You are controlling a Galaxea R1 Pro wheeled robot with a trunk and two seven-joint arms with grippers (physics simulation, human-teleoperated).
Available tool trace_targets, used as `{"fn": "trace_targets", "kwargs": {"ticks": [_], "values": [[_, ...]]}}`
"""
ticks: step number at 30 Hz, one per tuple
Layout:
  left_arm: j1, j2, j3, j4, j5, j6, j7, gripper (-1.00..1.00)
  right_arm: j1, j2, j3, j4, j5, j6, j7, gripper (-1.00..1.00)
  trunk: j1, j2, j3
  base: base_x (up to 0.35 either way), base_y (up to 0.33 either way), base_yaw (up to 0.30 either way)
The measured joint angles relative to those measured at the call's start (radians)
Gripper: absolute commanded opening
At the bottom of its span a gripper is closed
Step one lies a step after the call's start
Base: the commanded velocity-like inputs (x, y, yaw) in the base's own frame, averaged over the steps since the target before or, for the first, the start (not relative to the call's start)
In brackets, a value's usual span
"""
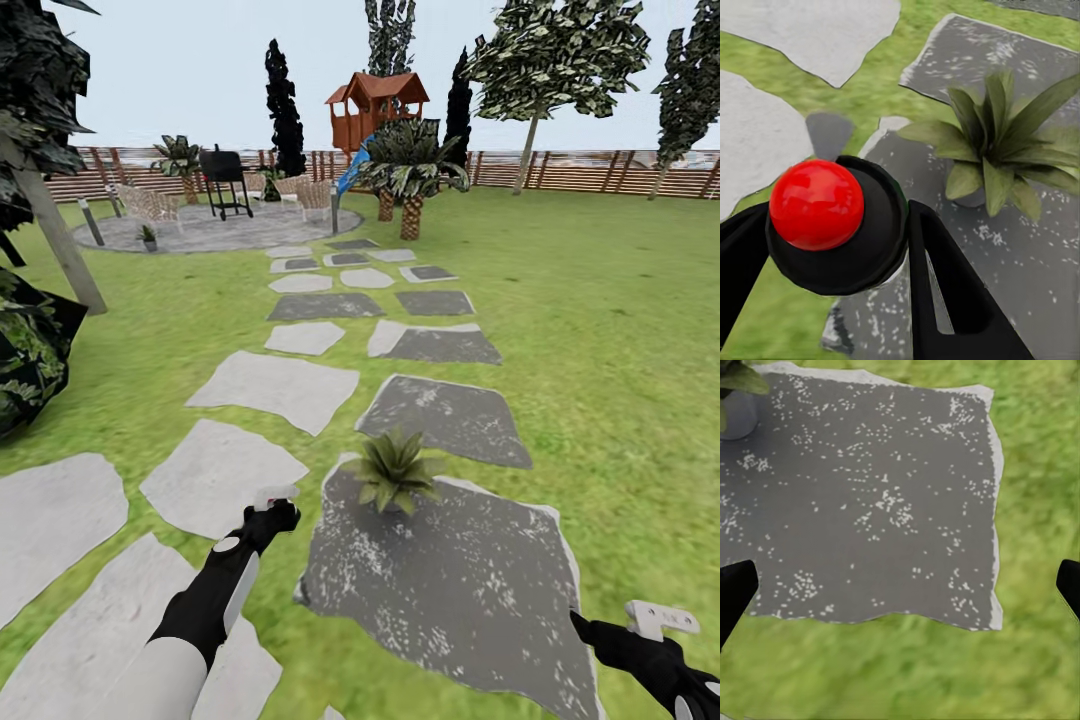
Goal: Pick up the pesticide atomizer in the garden and spray insectifuge to fully cover both potted plants in the garden.
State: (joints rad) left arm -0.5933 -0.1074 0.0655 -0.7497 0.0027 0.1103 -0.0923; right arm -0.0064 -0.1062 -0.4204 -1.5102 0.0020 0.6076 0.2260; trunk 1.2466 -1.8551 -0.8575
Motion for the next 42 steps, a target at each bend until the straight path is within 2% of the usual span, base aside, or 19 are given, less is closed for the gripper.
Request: {"fn": "trace_targets", "kwargs": {"ticks": [15, 27, 42], "values": [[0.000, 0.000, 0.000, 0.000, 0.000, 0.000, 0.000, -1.00, 0.000, 0.000, 0.000, 0.000, 0.000, 0.000, 0.000, 1.00, 0.000, 0.000, 0.013, 0.318, -0.134, 0.000], [0.000, 0.000, 0.001, 0.000, 0.000, 0.000, 0.000, -1.00, 0.000, 0.000, 0.000, 0.000, 0.000, 0.000, -0.001, 1.00, 0.000, 0.000, 0.031, 0.297, -0.009, 0.000], [0.000, 0.000, 0.001, 0.000, 0.000, 0.000, 0.000, -1.00, 0.000, 0.000, 0.000, 0.000, 0.000, 0.000, 0.000, 1.00, 0.000, 0.000, 0.032, 0.262, 0.000, 0.000]]}}
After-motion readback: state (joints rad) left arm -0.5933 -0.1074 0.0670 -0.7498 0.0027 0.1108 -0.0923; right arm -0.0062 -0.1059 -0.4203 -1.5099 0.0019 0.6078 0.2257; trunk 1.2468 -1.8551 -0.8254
